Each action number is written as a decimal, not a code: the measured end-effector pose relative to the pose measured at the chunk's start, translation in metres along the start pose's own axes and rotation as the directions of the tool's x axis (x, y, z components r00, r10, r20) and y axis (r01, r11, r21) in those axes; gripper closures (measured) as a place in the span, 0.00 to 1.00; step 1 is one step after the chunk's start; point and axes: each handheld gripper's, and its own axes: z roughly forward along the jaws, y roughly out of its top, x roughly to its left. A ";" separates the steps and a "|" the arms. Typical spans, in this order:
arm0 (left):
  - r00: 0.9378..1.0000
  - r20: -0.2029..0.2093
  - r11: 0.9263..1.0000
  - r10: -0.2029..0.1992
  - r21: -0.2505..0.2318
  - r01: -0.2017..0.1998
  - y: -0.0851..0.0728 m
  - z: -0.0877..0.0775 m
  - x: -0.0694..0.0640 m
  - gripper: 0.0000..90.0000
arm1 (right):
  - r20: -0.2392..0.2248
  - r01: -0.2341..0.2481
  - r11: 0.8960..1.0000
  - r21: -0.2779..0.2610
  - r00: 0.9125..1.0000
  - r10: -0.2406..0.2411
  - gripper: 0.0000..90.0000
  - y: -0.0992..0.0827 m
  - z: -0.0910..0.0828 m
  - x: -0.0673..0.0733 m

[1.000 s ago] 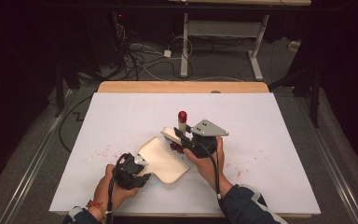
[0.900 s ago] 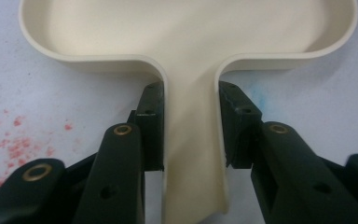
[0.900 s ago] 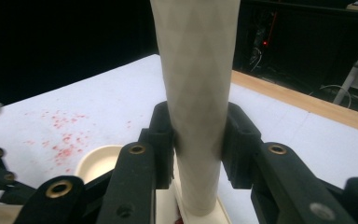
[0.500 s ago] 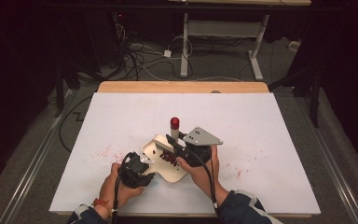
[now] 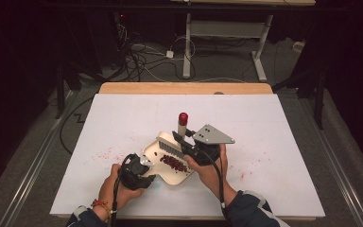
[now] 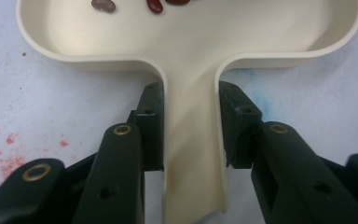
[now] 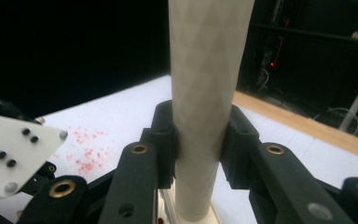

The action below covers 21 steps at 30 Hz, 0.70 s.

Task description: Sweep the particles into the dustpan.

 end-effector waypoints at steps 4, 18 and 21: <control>1.000 0.001 1.000 -0.002 0.000 0.002 -0.001 0.000 0.000 0.71 | -0.003 -0.004 1.000 -0.021 1.000 0.004 0.78 0.008 -0.013 -0.009; 1.000 -0.008 1.000 0.009 0.013 -0.009 0.000 0.003 0.000 0.71 | 0.107 0.009 0.999 0.052 0.994 -0.014 0.78 -0.009 -0.042 -0.052; 1.000 -0.009 1.000 0.010 0.014 -0.010 0.000 0.003 0.000 0.71 | 0.128 0.026 0.996 0.088 0.991 -0.038 0.78 -0.017 -0.041 -0.056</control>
